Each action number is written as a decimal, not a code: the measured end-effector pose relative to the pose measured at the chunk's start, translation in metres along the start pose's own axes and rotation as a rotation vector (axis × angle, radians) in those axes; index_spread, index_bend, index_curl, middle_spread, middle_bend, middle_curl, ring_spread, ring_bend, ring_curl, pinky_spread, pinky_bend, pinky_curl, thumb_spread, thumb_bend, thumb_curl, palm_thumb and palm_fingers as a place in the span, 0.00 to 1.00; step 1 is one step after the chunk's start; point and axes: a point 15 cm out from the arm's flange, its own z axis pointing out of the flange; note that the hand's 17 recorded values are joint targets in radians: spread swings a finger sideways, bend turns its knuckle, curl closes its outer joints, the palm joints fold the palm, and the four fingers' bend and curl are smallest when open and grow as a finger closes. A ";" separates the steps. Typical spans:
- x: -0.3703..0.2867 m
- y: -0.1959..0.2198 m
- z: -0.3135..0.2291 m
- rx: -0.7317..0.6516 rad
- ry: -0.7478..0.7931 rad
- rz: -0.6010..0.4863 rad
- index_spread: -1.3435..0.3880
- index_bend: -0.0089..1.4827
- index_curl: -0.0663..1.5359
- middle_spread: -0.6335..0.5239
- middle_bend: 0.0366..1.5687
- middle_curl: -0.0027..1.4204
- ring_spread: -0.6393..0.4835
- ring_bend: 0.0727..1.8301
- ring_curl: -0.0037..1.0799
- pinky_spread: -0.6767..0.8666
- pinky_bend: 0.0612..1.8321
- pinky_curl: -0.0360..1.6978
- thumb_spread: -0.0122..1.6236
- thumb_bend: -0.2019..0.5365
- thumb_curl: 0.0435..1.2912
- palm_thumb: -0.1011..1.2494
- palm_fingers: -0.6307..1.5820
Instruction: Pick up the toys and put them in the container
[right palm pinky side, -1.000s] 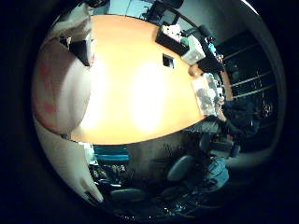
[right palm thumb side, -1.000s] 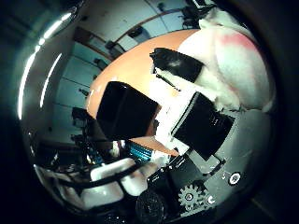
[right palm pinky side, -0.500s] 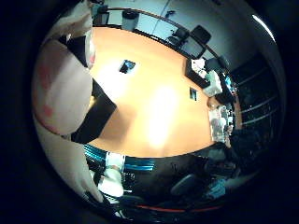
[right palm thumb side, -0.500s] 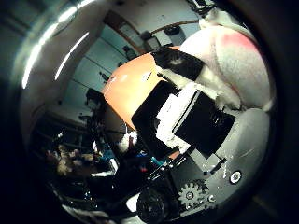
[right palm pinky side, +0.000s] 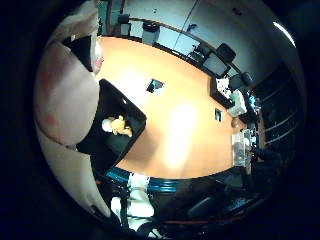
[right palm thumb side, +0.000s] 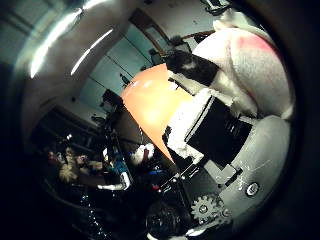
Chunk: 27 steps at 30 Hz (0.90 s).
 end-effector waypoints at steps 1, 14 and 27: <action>-0.003 -0.001 0.000 0.001 -0.010 -0.005 0.67 0.75 0.49 0.44 0.84 0.50 0.36 0.70 0.74 0.29 0.59 0.61 0.84 0.26 0.17 0.71 0.77; -0.019 0.020 0.019 -0.011 -0.056 -0.032 0.53 0.41 0.39 0.40 0.56 0.37 0.44 0.48 0.47 0.61 0.32 0.47 0.71 0.24 0.19 0.54 0.40; -0.030 0.028 0.021 -0.028 -0.073 -0.056 0.50 0.27 0.29 0.46 0.31 0.25 0.70 0.32 0.27 0.84 0.28 0.34 0.68 0.24 0.20 0.50 0.42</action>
